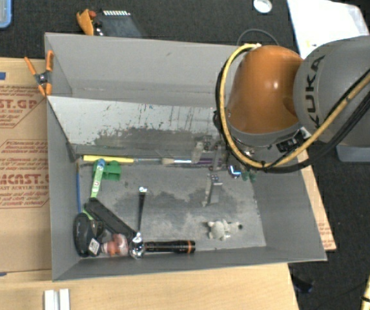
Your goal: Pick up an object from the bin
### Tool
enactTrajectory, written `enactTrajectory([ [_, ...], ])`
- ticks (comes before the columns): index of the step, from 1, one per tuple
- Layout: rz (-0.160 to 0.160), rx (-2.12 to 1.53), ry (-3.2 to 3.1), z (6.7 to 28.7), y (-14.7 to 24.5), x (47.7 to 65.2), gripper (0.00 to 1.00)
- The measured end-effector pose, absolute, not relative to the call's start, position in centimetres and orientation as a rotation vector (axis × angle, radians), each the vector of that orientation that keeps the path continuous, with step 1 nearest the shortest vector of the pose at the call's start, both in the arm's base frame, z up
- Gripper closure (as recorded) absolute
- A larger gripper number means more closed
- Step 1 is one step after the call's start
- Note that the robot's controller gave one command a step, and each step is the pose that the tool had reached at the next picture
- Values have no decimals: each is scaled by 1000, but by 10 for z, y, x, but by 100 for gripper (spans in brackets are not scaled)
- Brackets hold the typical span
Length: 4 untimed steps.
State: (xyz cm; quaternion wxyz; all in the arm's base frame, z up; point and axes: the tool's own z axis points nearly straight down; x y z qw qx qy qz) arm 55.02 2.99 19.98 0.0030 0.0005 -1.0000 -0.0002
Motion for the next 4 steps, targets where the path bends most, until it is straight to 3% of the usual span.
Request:
enactTrajectory([
  [1, -2, 1, -3144, 204, 30, 552, 0],
  [2, 0, 213, -3140, 169, 6, 544, 0],
  [3, 2, 543, -3101, 160, -44, 542, 0],
  [4, -2, 1071, -2956, 135, -53, 504, 0],
])
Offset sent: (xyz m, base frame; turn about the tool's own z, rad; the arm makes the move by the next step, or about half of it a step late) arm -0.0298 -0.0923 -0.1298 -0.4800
